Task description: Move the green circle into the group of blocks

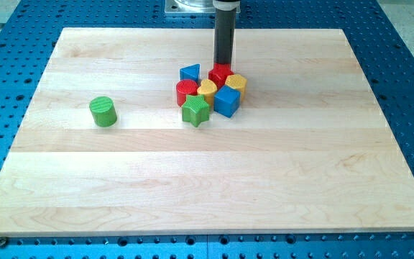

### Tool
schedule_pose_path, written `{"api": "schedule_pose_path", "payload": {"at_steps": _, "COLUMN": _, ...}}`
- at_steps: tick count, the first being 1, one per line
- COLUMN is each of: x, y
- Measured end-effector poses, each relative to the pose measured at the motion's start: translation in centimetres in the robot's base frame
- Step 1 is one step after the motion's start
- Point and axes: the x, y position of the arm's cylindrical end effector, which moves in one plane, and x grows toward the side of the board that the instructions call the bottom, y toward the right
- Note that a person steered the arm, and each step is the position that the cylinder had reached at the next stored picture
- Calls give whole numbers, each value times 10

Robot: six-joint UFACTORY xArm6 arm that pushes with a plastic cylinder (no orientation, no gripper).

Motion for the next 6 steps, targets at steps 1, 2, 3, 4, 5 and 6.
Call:
{"api": "schedule_pose_path", "payload": {"at_steps": 1, "x": -21, "y": -14}}
{"api": "schedule_pose_path", "payload": {"at_steps": 2, "x": -34, "y": -73}}
{"api": "schedule_pose_path", "payload": {"at_steps": 3, "x": 4, "y": -138}}
{"api": "schedule_pose_path", "payload": {"at_steps": 4, "x": 40, "y": -199}}
{"api": "schedule_pose_path", "payload": {"at_steps": 5, "x": 64, "y": -257}}
{"api": "schedule_pose_path", "payload": {"at_steps": 6, "x": 117, "y": -229}}
